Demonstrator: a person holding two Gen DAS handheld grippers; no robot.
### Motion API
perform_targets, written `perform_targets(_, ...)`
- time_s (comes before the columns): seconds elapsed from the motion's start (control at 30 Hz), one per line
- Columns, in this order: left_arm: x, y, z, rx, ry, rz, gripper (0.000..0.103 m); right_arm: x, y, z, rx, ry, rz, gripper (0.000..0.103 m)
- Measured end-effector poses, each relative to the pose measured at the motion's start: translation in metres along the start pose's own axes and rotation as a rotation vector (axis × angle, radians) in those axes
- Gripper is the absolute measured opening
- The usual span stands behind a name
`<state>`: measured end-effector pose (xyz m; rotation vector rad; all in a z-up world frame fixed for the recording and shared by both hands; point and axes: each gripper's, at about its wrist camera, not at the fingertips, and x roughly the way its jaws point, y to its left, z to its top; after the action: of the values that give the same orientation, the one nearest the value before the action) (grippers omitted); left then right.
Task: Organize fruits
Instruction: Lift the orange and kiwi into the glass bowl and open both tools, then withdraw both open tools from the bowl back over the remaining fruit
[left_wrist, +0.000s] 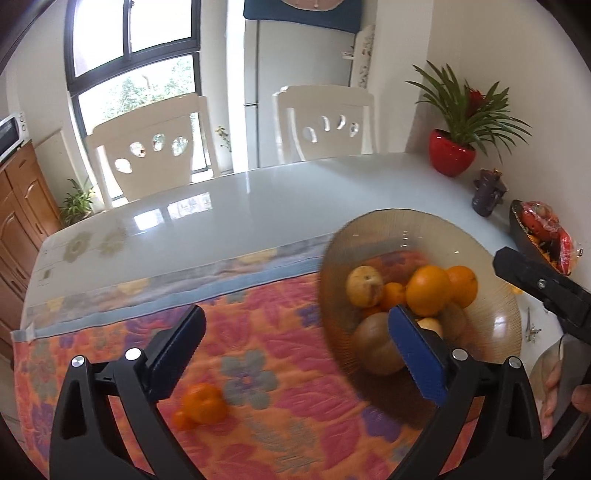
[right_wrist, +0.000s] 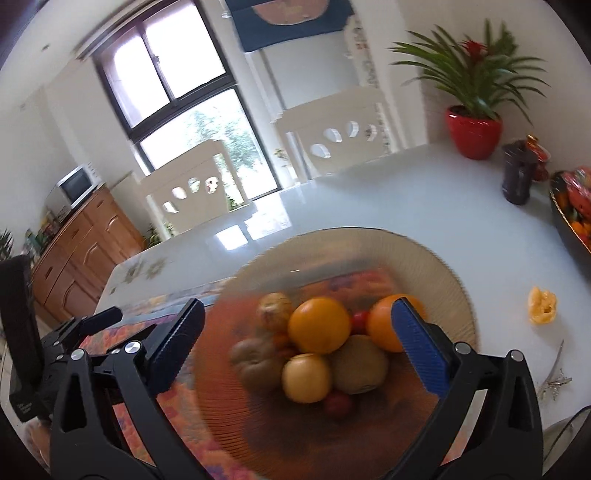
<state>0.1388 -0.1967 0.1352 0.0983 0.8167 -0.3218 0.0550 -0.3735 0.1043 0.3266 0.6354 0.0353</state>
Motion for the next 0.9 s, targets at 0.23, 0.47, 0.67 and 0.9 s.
perform_targets(0.23,-0.02,0.062,-0.014,-0.054,-0.022,0.071,0.098,0.009,0.053,-0.006,-0.043,0.017,0.106,0.1)
perform_targets(0.47,-0.028,0.119,-0.043,-0.087,-0.016,0.098,0.098,0.029,0.118,-0.035,-0.113,0.104,0.273,0.1)
perform_targets(0.67,-0.023,0.158,-0.072,-0.075,0.006,0.109,0.098,0.055,0.155,-0.068,-0.178,0.205,0.376,0.1)
perform_targets(0.9,-0.001,0.152,-0.101,-0.008,0.047,0.046,0.098,0.096,0.165,-0.095,-0.178,0.254,0.356,0.093)
